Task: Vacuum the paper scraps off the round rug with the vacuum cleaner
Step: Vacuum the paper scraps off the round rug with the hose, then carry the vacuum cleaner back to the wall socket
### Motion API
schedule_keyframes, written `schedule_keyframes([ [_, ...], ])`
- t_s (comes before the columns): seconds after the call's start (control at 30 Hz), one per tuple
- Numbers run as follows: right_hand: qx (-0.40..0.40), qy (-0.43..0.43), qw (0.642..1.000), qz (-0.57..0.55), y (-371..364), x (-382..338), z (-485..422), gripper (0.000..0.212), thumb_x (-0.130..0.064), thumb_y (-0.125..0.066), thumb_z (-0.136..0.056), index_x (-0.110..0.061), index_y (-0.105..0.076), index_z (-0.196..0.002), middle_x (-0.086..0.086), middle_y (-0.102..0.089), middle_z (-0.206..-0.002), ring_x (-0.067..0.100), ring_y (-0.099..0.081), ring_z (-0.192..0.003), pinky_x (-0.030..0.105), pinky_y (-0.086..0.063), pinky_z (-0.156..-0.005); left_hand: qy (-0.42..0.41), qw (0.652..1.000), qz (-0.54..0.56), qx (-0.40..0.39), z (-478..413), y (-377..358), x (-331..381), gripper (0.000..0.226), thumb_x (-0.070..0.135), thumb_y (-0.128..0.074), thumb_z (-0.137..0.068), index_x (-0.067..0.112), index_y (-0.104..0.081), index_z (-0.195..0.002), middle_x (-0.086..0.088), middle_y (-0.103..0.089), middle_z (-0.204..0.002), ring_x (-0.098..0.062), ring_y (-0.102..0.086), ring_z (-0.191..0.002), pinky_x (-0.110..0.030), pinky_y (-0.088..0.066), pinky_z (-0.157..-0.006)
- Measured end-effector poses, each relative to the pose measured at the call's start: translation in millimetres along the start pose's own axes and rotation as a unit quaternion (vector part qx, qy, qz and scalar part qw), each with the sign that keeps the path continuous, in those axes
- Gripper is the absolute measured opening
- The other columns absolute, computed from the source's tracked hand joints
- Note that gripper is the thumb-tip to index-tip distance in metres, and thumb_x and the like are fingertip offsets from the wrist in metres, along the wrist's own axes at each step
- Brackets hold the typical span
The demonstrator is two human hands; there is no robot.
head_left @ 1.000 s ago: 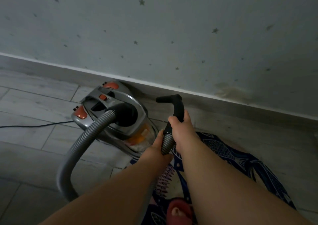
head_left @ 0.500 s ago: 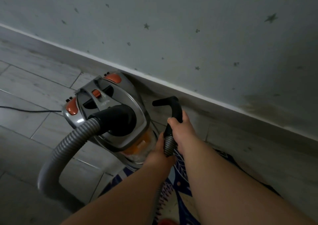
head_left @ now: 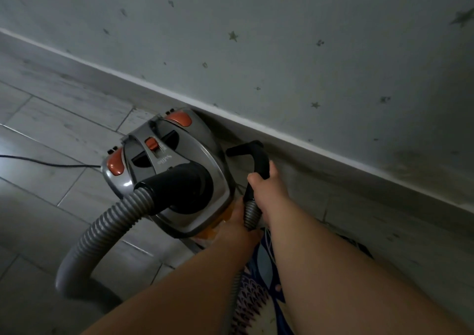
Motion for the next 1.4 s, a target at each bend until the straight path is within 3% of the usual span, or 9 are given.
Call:
schedule_keyframes([
  [0.07,0.022,-0.007,1.000,0.011,10.6,2.2,5.0,0.072,-0.025,-0.053,-0.098,-0.042,-0.014,-0.157,0.010,-0.048,-0.141,0.027,-0.056,-0.098,0.038,-0.048,-0.078,-0.001,0.999,-0.021,-0.029,9.4,-4.2,9.3,0.075,0.032,-0.053,-0.094,0.039,-0.003,-0.149,-0.006,-0.039,-0.145,-0.023,-0.049,-0.120,-0.027,-0.042,-0.095],
  [0.2,0.077,-0.025,0.997,0.003,36.4,14.7,21.1,0.069,-0.023,-0.053,-0.098,-0.040,-0.020,-0.156,0.013,-0.054,-0.134,0.022,-0.057,-0.083,0.031,-0.045,-0.065,-0.007,0.995,-0.053,-0.082,31.9,-14.6,27.2,0.076,0.028,-0.051,-0.097,0.036,0.003,-0.150,-0.005,-0.035,-0.145,-0.016,-0.048,-0.109,-0.015,-0.029,-0.058],
  [0.33,0.117,-0.064,0.991,-0.017,55.1,33.8,45.5,0.068,-0.025,-0.052,-0.098,-0.040,-0.019,-0.156,0.013,-0.055,-0.128,0.026,-0.057,-0.085,0.043,-0.054,-0.079,-0.034,0.989,-0.080,-0.117,48.9,-31.7,23.1,0.080,0.030,-0.055,-0.093,0.035,0.000,-0.151,0.000,-0.044,-0.140,-0.011,-0.049,-0.100,-0.018,-0.038,-0.077],
  [0.47,0.128,-0.089,0.986,-0.055,60.5,44.4,83.3,0.067,-0.027,-0.053,-0.096,-0.040,-0.022,-0.155,0.013,-0.055,-0.129,0.033,-0.060,-0.096,0.052,-0.055,-0.088,-0.047,0.980,-0.119,-0.155,80.0,-36.2,18.6,0.085,0.030,-0.055,-0.093,0.032,0.008,-0.150,-0.003,-0.037,-0.147,-0.021,-0.049,-0.120,-0.024,-0.041,-0.088],
  [0.67,0.134,-0.032,0.987,-0.083,56.7,9.5,150.6,0.070,-0.027,-0.057,-0.095,-0.043,-0.022,-0.153,0.012,-0.055,-0.125,0.032,-0.062,-0.094,0.054,-0.056,-0.086,-0.089,0.985,-0.084,-0.121,137.5,1.0,27.0,0.085,0.026,-0.057,-0.092,0.035,0.006,-0.150,-0.003,-0.043,-0.142,-0.018,-0.052,-0.115,-0.020,-0.036,-0.080],
  [1.0,0.116,0.102,0.988,0.000,27.4,-110.0,266.5,0.061,-0.029,-0.060,-0.094,-0.042,-0.033,-0.147,0.002,-0.059,-0.109,0.026,-0.061,-0.095,0.050,-0.054,-0.091,-0.162,0.975,0.100,-0.115,236.8,98.4,53.6,0.085,0.028,-0.070,-0.082,0.044,-0.016,-0.146,0.010,-0.055,-0.111,-0.008,-0.057,-0.095,-0.025,-0.047,-0.080],
  [1.13,0.078,0.134,0.986,0.059,0.3,-152.5,297.8,0.063,-0.043,-0.047,-0.102,-0.041,-0.017,-0.156,0.006,-0.048,-0.146,0.032,-0.054,-0.122,0.046,-0.046,-0.101,-0.154,0.964,0.187,-0.111,260.4,137.9,52.5,0.073,0.026,-0.073,-0.081,0.046,-0.030,-0.136,0.013,-0.058,-0.108,-0.009,-0.058,-0.098,-0.026,-0.048,-0.083],
  [1.23,0.059,0.140,0.986,0.068,-21.4,-181.5,310.3,0.055,-0.041,-0.033,-0.105,-0.041,-0.014,-0.157,0.009,-0.040,-0.154,0.035,-0.049,-0.129,0.052,-0.042,-0.107,-0.155,0.956,0.233,-0.093,267.8,169.1,51.9,0.058,0.024,-0.075,-0.079,0.041,-0.042,-0.125,0.011,-0.063,-0.107,-0.012,-0.062,-0.099,-0.031,-0.053,-0.089],
  [1.4,-0.013,0.131,0.990,0.045,-68.6,-215.4,316.4,0.050,-0.034,-0.036,-0.105,-0.026,-0.029,-0.154,0.014,-0.053,-0.136,0.034,-0.058,-0.109,0.045,-0.051,-0.088,-0.120,0.927,0.345,-0.082,273.6,209.8,42.0,0.048,0.012,-0.069,-0.084,0.034,-0.053,-0.123,-0.001,-0.067,-0.108,-0.021,-0.065,-0.099,-0.041,-0.054,-0.089],
])
Point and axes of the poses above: each hand's wrist, its own z-axis away from the middle knuckle, its own y-axis out of the back of the hand, x = y × z, the point moved 10 cm from there along -z, towards the middle knuckle
